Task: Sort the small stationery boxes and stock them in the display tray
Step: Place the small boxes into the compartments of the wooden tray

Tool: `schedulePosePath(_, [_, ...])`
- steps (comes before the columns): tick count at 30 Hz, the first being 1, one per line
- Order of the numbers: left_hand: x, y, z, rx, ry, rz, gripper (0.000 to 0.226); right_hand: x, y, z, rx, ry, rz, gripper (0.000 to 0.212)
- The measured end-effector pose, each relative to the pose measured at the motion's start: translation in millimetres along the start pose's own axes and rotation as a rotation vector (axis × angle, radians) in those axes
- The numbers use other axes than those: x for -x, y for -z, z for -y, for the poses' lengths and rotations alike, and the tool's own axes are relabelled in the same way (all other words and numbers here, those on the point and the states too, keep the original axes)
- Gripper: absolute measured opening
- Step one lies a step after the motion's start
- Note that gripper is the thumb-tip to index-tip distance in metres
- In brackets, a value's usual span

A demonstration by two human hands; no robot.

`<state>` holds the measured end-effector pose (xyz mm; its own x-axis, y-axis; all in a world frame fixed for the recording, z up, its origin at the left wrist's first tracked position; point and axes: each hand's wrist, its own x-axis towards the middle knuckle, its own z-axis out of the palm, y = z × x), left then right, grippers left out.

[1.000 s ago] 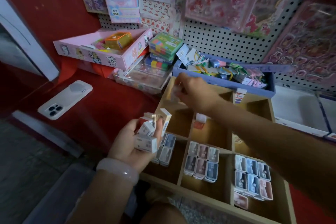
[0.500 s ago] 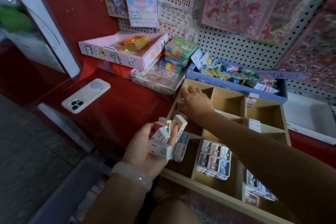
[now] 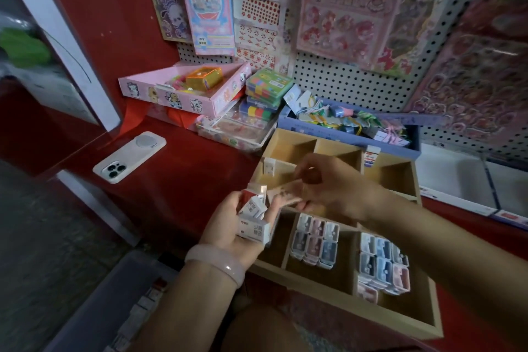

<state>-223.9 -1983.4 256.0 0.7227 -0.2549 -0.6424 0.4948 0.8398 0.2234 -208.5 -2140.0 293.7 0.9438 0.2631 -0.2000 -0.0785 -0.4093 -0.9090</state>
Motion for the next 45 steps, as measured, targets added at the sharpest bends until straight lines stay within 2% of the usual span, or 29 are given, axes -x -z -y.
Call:
schedulePosePath(5, [-2,-6,12,0.033,0.042,-0.047,0.027,18,45,-24,-0.754,-0.063,-0.261,0.017])
schedulePosePath(7, [-5,-11,19,0.026,0.073,-0.047,0.024,29,58,-41,-0.893,-0.035,-0.355,0.011])
schedulePosePath(8, [-8,-12,22,0.019,0.086,-0.044,0.023,37,64,-51,-0.911,-0.021,-0.376,0.015])
schedulePosePath(9, [-11,-14,25,0.007,0.096,-0.037,0.023,46,68,-59,-0.872,-0.011,-0.377,0.023])
schedulePosePath(11, [-16,-18,31,-0.017,0.113,-0.03,0.024,62,74,-77,-0.556,-0.014,-0.394,0.031])
schedulePosePath(13, [-16,-23,40,-0.033,0.117,-0.029,0.023,70,78,-92,-0.155,-0.028,-0.467,0.027])
schedulePosePath(16, [-12,-29,52,-0.067,0.111,-0.038,0.016,70,81,-110,0.253,-0.028,-0.554,0.024])
schedulePosePath(18, [-11,-30,58,-0.092,0.103,-0.049,0.015,66,78,-119,0.428,0.008,-0.553,0.019])
schedulePosePath(23, [-9,-29,65,-0.123,0.076,-0.095,0.036,49,63,-130,0.637,0.108,-0.488,0.02])
schedulePosePath(27, [-5,-29,68,-0.133,0.05,-0.106,0.04,40,60,-129,0.656,0.103,-0.42,0.024])
schedulePosePath(34, [0,-27,71,-0.177,0.073,-0.062,0.04,37,68,-118,0.654,-0.121,-0.271,0.028])
schedulePosePath(36, [1,-27,71,-0.186,0.095,-0.054,0.041,38,73,-107,0.706,-0.112,-0.293,0.03])
schedulePosePath(37, [2,-27,73,-0.192,0.106,-0.048,0.041,39,74,-100,0.693,-0.085,-0.341,0.026])
schedulePosePath(39, [3,-28,77,-0.213,0.121,-0.028,0.041,42,71,-80,0.434,-0.052,-0.355,0.021])
schedulePosePath(41, [5,-31,82,-0.242,0.132,0.002,0.039,45,62,-58,0.079,-0.085,-0.169,0.027])
schedulePosePath(42, [6,-32,84,-0.255,0.138,0.02,0.037,46,58,-51,0.02,-0.1,-0.063,0.03])
schedulePosePath(45, [9,-34,85,-0.255,0.169,0.04,0.035,48,55,-42,0.122,-0.097,0.098,0.029])
